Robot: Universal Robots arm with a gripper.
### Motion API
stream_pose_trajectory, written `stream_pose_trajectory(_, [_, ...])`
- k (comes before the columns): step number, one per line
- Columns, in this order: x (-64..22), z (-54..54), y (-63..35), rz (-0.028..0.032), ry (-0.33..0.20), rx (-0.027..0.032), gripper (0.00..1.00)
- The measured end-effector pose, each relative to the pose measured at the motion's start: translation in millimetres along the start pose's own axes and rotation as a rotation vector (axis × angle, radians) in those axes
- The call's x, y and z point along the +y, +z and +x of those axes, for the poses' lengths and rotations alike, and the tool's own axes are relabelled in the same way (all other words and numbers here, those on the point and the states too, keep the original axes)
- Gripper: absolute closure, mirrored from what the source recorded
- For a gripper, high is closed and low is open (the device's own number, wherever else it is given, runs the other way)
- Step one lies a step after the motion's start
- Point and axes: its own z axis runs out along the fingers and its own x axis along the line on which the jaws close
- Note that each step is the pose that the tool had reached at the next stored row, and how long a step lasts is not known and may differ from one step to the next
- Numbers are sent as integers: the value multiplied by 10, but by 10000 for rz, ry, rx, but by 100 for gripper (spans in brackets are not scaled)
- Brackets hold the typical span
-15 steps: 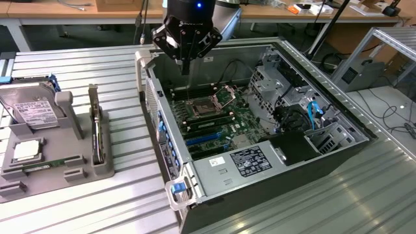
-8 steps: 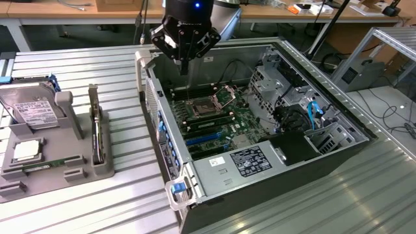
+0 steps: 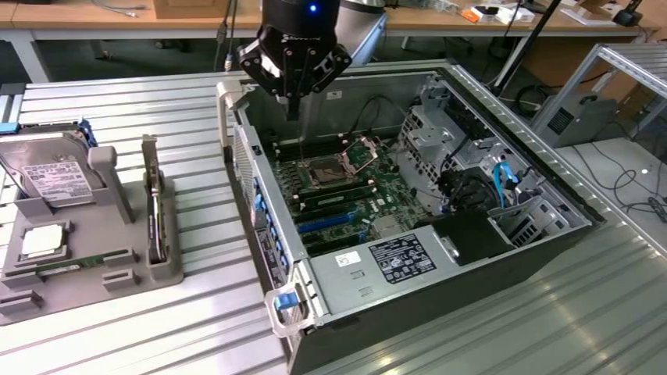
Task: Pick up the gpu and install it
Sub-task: 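Reach for the gpu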
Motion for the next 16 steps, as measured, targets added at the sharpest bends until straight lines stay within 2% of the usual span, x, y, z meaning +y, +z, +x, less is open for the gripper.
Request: stream_pose_trajectory(16, [-4, 50, -1, 0, 0, 0, 89])
